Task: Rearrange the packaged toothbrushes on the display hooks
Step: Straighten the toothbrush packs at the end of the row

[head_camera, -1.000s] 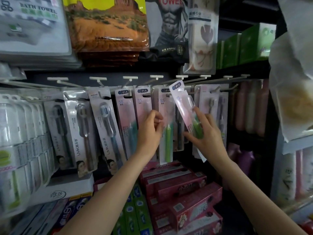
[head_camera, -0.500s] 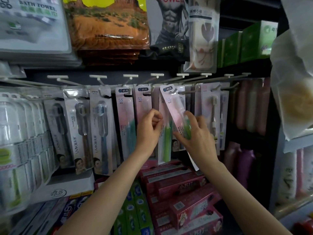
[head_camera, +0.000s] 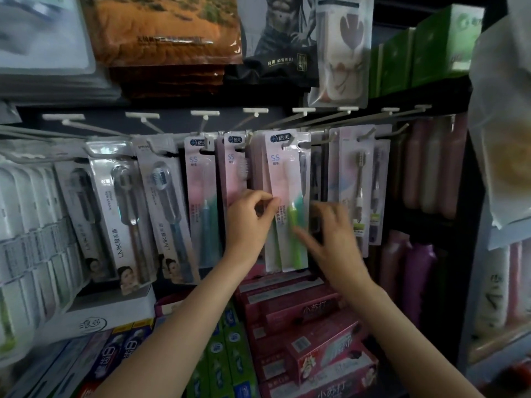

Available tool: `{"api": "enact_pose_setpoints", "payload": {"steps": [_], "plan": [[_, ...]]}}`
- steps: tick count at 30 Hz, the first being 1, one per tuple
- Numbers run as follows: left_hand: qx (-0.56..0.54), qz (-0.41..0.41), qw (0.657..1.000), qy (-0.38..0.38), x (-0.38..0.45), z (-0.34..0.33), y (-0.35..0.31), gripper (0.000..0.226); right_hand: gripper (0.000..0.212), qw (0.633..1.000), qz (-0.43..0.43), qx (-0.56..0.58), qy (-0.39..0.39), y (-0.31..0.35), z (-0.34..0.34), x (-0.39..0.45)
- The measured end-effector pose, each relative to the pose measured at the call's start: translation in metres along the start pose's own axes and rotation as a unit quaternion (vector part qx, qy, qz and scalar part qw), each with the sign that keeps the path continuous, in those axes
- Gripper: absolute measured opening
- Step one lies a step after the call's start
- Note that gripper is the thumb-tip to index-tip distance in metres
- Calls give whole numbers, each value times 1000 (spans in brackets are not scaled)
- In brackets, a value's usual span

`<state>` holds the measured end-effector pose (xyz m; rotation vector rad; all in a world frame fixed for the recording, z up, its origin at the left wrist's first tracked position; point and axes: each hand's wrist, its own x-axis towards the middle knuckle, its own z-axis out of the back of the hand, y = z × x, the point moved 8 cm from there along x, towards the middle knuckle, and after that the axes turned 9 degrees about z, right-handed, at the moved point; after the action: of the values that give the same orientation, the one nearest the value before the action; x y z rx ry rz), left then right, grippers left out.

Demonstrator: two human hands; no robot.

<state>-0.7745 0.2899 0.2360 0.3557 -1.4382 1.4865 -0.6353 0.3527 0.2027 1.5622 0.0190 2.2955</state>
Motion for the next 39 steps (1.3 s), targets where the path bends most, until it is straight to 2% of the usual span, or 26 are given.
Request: {"api": "enact_pose_setpoints", "payload": {"steps": [2, 3, 4, 6, 9, 11, 16, 21, 26, 31, 39], "plan": [[10, -19, 1000, -2, -1, 1, -2, 8, 45, 990, -48, -26, -129, -23, 38, 0], [18, -27, 999, -4, -2, 1, -2, 9, 46, 983, -88, -34, -159, -37, 50, 1], [26, -33, 999, -5, -3, 1, -1, 11, 53, 979, -132, -35, -153, -50, 53, 4], [38, -41, 998, -9, -4, 2, 0, 13, 76, 977, -185, -60, -83, -69, 43, 10], [55, -54, 997, -5, -3, 3, -1, 15, 99, 979, -190, -78, -13, -79, 21, 15], [68, -64, 996, -1, -3, 4, -3, 15, 96, 981, -181, -68, -12, -83, 16, 16], [63, -63, 996, -10, -5, 5, 0, 15, 74, 986, -140, 14, -90, -92, 38, 13], [49, -55, 997, -21, -7, -3, -1, 14, 84, 988, -131, 31, -75, -94, 43, 6], [43, -58, 997, -26, -9, -2, 0, 14, 84, 994, -80, 39, -57, -76, 34, -1], [58, -56, 997, -14, -7, 2, 0, 14, 77, 993, -88, 71, -26, -83, 12, -14], [64, -64, 996, -21, -7, 5, -1, 14, 88, 987, -121, 101, -45, -87, 4, -9]]}}
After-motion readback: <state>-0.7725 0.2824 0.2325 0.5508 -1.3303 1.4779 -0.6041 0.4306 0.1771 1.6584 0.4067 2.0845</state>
